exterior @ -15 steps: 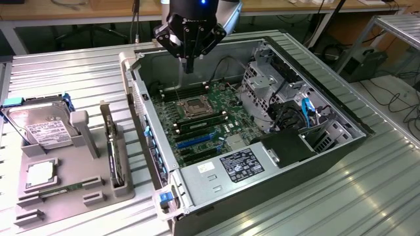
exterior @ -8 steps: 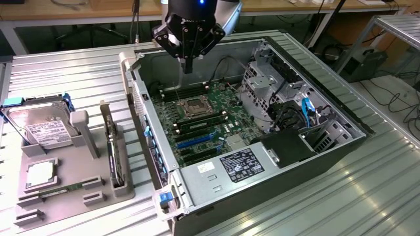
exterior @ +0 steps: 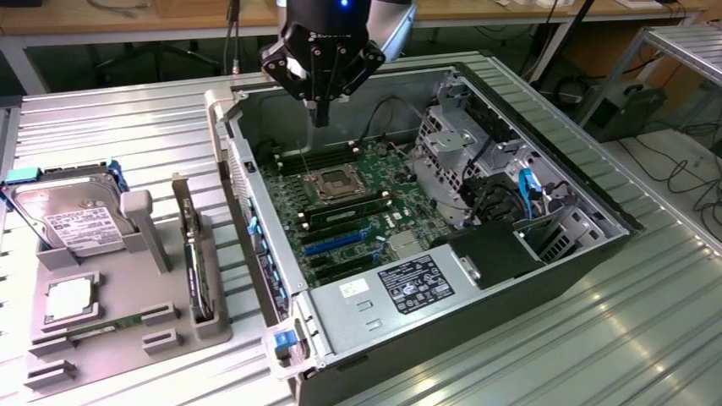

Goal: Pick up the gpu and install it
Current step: 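Reach for the gpu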

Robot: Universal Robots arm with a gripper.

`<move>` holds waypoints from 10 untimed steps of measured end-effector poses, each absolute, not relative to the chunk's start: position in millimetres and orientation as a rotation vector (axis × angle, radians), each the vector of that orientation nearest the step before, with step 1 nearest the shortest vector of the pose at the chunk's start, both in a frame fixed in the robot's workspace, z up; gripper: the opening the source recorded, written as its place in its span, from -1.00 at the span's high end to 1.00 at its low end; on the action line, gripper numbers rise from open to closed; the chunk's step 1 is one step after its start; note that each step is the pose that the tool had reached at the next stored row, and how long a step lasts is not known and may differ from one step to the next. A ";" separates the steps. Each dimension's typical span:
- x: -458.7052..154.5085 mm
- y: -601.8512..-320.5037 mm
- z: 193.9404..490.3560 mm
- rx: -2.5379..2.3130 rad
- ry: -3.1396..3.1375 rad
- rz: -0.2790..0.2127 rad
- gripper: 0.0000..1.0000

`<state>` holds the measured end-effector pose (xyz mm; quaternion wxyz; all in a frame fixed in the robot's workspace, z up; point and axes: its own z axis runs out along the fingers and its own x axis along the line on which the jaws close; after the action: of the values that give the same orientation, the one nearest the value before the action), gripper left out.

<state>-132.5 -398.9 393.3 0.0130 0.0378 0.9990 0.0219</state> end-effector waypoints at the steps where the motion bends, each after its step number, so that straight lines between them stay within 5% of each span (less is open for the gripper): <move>1: -132.8 -398.9 393.3 0.118 3.112 0.068 0.79; 10: -134.7 -399.0 393.3 0.118 3.113 0.068 0.79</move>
<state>-134.7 -399.0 393.3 0.0130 0.0379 0.9990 0.0219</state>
